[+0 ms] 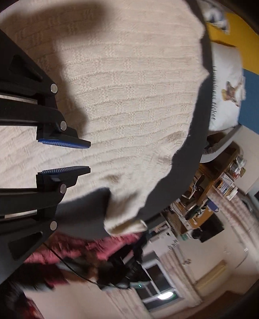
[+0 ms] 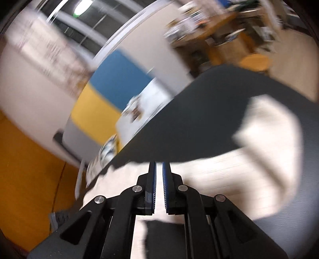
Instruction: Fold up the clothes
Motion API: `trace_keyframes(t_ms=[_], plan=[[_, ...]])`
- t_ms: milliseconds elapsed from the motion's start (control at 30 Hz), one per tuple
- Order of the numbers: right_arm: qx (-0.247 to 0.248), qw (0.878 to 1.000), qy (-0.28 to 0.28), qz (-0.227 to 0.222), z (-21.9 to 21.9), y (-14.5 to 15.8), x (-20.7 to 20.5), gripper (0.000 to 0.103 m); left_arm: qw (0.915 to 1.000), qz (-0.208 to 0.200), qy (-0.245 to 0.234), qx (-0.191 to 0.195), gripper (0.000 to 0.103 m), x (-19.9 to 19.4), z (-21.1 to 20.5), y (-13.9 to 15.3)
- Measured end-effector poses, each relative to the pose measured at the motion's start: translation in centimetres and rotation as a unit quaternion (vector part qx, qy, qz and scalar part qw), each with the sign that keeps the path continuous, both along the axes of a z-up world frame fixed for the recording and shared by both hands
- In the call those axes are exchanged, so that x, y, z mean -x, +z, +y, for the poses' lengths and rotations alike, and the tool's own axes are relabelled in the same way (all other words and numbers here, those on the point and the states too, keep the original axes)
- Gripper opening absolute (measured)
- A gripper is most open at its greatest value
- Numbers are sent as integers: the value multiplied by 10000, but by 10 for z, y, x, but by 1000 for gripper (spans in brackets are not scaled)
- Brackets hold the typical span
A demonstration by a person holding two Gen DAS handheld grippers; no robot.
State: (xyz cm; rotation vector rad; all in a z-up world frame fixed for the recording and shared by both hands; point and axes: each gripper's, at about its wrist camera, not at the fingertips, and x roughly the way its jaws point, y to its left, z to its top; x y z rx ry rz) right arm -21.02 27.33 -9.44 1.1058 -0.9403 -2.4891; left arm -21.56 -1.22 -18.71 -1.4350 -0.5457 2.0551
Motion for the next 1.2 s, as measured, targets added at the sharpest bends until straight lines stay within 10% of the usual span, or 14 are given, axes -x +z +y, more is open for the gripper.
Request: trace_keyframes(t_ms=[200,333,400,900,1200], plan=[[-439,9979,-436,-204,-17,-9,-6,9,9995,288,5,126,18,-12,-15,14],[-1773,9731,-1352,-575,34,-3,-35,61,9994,275,11,210,18,-14,-23,11],[-2239,9610,-1509,-592,55,-1,-51,65,9995,236,27,187,18,-13,-27,5],[96,9587,-2772,-626,162,-60,-123,71,9992,150,-201,319,18,-16,-4,-2],[662,9372,-3376,-579,183,-77,-122,44,9985,143,-293,447,19,-18,1,-4]])
